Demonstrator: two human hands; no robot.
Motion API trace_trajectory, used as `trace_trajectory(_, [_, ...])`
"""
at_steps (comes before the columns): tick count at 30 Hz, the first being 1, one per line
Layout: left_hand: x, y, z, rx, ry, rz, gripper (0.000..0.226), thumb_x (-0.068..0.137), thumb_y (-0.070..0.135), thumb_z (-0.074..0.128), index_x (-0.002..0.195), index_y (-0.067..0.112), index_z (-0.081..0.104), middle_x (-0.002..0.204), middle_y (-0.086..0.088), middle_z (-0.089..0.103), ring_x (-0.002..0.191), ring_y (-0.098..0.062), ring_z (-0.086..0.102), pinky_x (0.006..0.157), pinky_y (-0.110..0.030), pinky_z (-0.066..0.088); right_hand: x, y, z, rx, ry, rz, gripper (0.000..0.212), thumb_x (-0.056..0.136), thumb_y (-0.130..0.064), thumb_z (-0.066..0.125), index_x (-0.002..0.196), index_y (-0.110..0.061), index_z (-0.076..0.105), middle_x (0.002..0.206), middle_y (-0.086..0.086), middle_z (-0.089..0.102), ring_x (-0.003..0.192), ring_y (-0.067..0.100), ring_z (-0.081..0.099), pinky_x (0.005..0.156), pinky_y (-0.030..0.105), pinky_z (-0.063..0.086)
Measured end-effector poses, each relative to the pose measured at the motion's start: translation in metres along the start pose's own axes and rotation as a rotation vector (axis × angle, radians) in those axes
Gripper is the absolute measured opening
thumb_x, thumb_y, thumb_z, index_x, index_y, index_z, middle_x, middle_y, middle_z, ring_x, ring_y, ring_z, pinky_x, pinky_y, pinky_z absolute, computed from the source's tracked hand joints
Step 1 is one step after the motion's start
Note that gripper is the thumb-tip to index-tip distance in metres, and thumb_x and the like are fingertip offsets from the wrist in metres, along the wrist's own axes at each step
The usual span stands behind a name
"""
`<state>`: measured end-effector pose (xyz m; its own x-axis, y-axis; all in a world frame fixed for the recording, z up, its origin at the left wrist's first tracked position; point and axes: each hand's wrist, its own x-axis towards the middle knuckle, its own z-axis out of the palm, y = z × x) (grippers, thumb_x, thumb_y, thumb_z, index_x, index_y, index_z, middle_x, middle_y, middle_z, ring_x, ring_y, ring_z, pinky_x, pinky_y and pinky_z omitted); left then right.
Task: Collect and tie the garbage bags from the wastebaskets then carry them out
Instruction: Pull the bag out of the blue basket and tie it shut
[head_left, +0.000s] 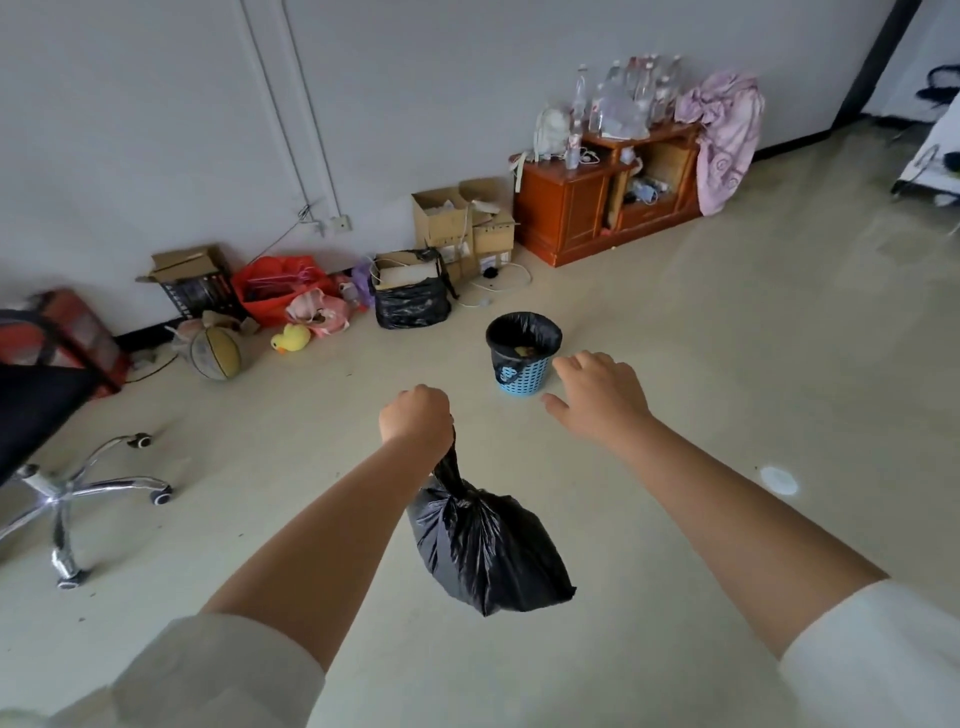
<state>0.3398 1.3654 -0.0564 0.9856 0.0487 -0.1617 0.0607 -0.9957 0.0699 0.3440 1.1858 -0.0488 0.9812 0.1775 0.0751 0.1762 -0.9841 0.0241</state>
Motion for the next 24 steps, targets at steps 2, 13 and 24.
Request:
trace_trajectory(2, [0.047, 0.013, -0.002, -0.001, 0.006, -0.016, 0.027, 0.097, 0.016, 0.042, 0.104, -0.001, 0.062, 0.109, -0.013, 0.063, 0.102, -0.029, 0.06, 0.071, -0.031, 0.043, 0.048, 0.017, 0.008, 0.008, -0.002, -0.019, 0.044, 0.092, -0.039, 0.042, 0.122, -0.007, 0.045, 0.121, 0.012, 0.054, 0.114, 0.031, 0.049, 0.087, 0.038, 0.041])
trace_trajectory(13, [0.329, 0.05, -0.01, 0.003, 0.013, 0.059, 0.031, 0.098, 0.018, 0.039, 0.111, -0.001, 0.06, 0.114, -0.014, 0.058, 0.109, -0.03, 0.053, 0.086, -0.034, 0.042, 0.325, 0.085, 0.072, 0.022, -0.059, -0.035, 0.039, 0.091, -0.037, 0.043, 0.116, -0.007, 0.048, 0.116, 0.011, 0.056, 0.111, 0.03, 0.05, 0.084, 0.037, 0.042])
trace_trajectory(24, [0.569, 0.047, 0.02, 0.0, 0.004, -0.05, 0.026, 0.097, 0.015, 0.041, 0.111, 0.004, 0.06, 0.116, -0.009, 0.057, 0.11, -0.025, 0.05, 0.092, -0.031, 0.039, 0.576, 0.106, 0.156, 0.091, -0.184, -0.193, 0.04, 0.092, -0.039, 0.041, 0.115, -0.007, 0.048, 0.117, 0.011, 0.056, 0.109, 0.03, 0.051, 0.083, 0.038, 0.044])
